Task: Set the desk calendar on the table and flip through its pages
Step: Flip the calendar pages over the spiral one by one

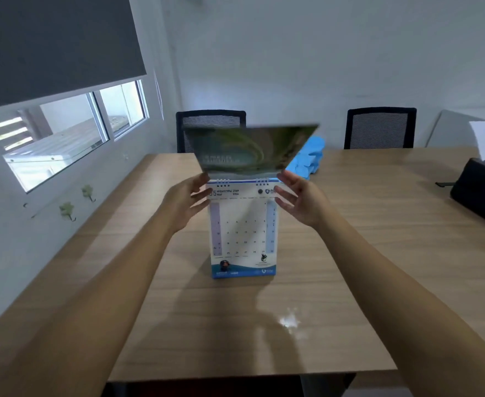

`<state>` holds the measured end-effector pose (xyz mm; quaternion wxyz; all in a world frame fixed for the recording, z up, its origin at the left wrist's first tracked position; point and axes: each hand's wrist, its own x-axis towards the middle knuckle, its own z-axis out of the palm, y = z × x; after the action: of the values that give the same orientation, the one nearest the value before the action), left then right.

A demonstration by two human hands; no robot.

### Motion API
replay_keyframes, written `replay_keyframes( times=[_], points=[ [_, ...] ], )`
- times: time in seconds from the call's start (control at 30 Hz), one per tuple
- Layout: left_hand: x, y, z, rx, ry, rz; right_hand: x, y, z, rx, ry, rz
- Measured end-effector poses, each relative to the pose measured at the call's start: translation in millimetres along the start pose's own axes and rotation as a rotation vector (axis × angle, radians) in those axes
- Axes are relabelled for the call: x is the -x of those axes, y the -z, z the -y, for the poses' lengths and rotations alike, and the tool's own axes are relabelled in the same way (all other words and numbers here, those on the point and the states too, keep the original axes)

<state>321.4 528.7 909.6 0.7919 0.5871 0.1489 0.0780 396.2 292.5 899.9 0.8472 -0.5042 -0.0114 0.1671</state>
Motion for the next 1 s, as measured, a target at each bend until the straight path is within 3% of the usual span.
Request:
replay_keyframes(
  times=[0.1, 0.17, 0.27, 0.33, 0.5, 0.77, 1.0],
  points=[
    [-8, -5, -4, -0.608, -0.164, -0.053, -7, -4, -3, 0.620, 0.234, -0.066],
    [-16, -2, -3, -0.997, -0.325, -0.014, -14, 3, -7, 1.065, 0.433, -0.001],
    [-33, 9, 2, -1.318, -0.418, 0.009, -33, 19, -6, 1.594, 0.539, 0.069],
    [-39, 12, 2, -1.425, -0.418, 0.037, -43, 26, 0, 1.757, 0.532, 0.085],
    [-46, 13, 0, -1.500, -0.346, 0.060, -53, 34, 5, 1.849, 0.528, 0.080],
    [-61, 16, 14, -1.229, -0.269, 0.013, -55, 36, -5, 1.654, 0.559, 0.067],
    [-60, 12, 15, -1.201, -0.310, -0.012, -46, 28, -6, 1.569, 0.502, 0.037]
  ],
)
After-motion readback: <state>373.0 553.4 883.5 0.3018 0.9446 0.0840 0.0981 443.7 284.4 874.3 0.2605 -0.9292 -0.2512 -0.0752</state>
